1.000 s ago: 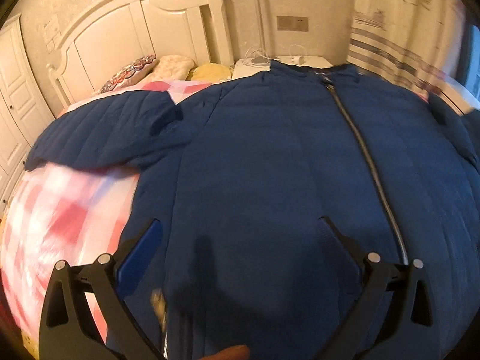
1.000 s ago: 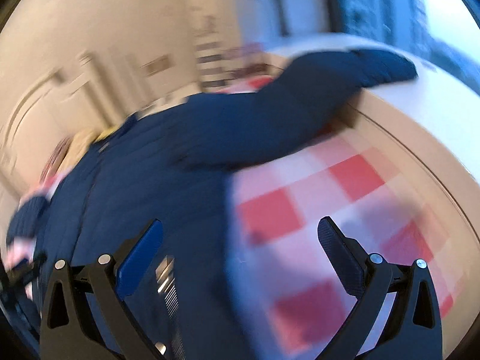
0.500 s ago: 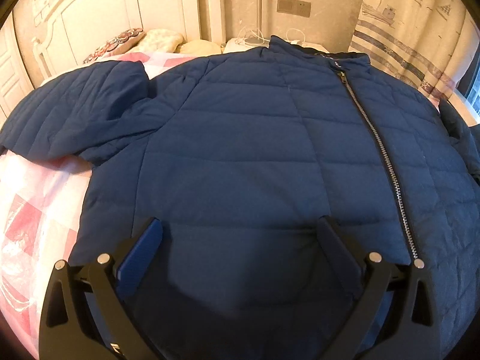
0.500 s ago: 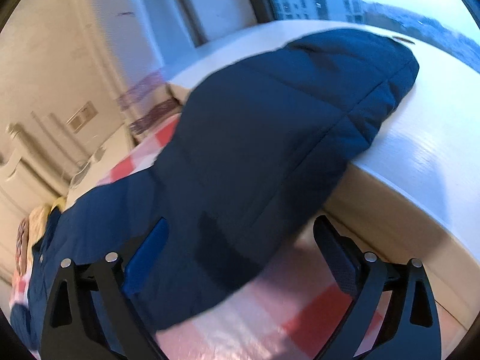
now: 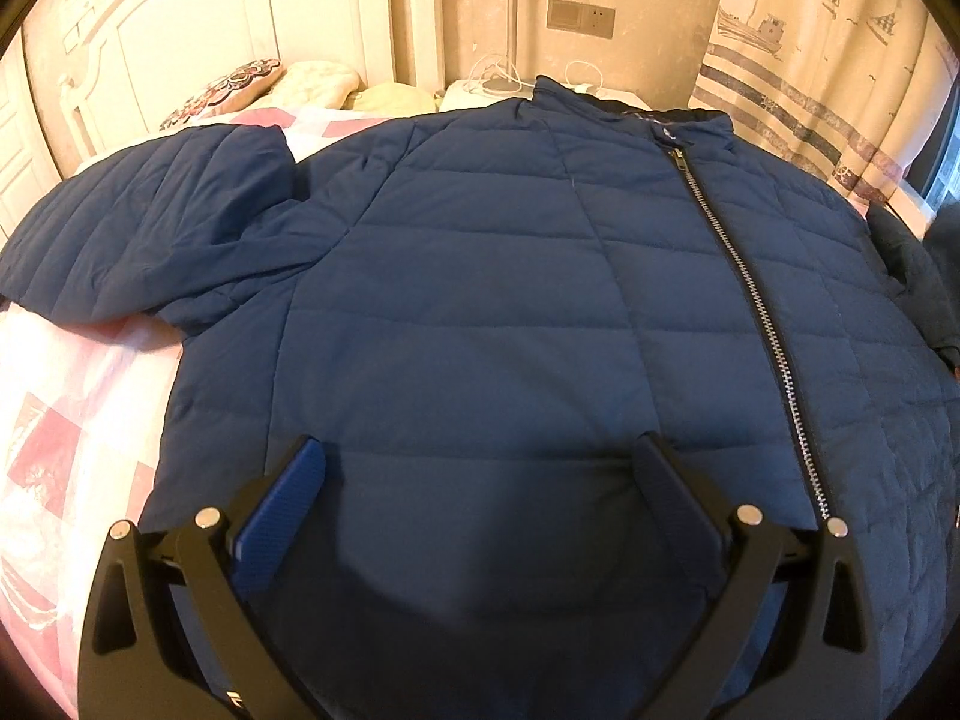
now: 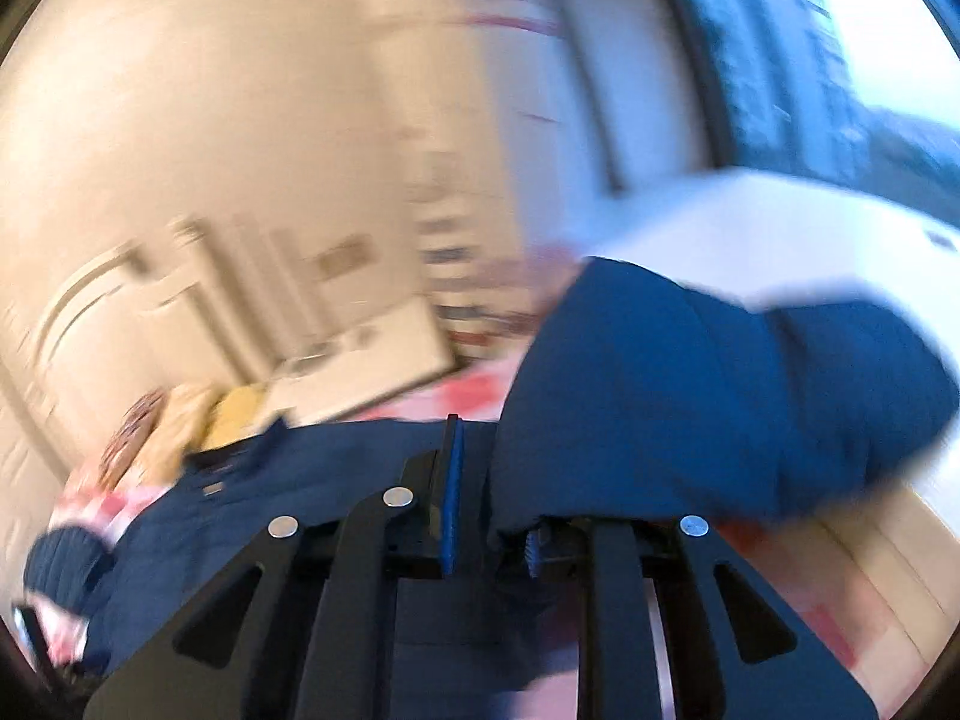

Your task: Fold large clothes

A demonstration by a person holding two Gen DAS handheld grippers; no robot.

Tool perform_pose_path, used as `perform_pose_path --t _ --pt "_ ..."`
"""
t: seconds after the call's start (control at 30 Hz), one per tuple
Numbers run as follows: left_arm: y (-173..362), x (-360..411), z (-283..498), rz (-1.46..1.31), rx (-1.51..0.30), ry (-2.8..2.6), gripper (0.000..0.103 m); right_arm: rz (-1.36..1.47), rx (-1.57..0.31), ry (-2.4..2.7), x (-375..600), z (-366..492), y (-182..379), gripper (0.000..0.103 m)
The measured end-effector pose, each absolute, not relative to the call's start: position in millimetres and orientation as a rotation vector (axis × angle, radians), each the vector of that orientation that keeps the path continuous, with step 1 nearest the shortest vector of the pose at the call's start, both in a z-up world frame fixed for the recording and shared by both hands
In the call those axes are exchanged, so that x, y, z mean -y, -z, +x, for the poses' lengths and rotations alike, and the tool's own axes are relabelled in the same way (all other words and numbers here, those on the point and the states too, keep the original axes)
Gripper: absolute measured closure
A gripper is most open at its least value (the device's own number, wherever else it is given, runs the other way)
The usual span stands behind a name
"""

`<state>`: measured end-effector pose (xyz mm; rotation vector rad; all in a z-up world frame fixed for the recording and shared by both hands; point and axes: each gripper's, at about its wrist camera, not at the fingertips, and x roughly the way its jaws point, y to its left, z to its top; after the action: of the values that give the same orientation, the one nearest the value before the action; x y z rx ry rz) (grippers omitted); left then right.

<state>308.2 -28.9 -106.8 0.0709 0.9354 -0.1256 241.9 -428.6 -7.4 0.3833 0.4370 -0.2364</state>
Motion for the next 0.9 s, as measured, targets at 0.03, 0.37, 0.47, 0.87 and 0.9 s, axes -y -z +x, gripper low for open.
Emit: perform_pose_path --t 0.03,0.37,0.47,0.87,0.9 --pt "107 28 308 0.066 -0.933 0.127 0.002 0.355 -0.434 0.187 408 247 1 0.083" --pt "105 24 306 0.043 -0.925 0.135 0.002 0.149 -0.603 -0.121 238 298 28 0.084" --pt "105 24 304 0.037 -0.923 0.137 0.002 0.079 -0.742 -0.168 204 311 62 0.084" --pt "103 21 303 0.015 -0.92 0.148 0.002 0.315 -0.774 -0.158 246 257 49 0.03" --pt "103 20 304 0.013 -0.92 0.149 0.002 0.396 -0.749 -0.126 265 251 49 0.03"
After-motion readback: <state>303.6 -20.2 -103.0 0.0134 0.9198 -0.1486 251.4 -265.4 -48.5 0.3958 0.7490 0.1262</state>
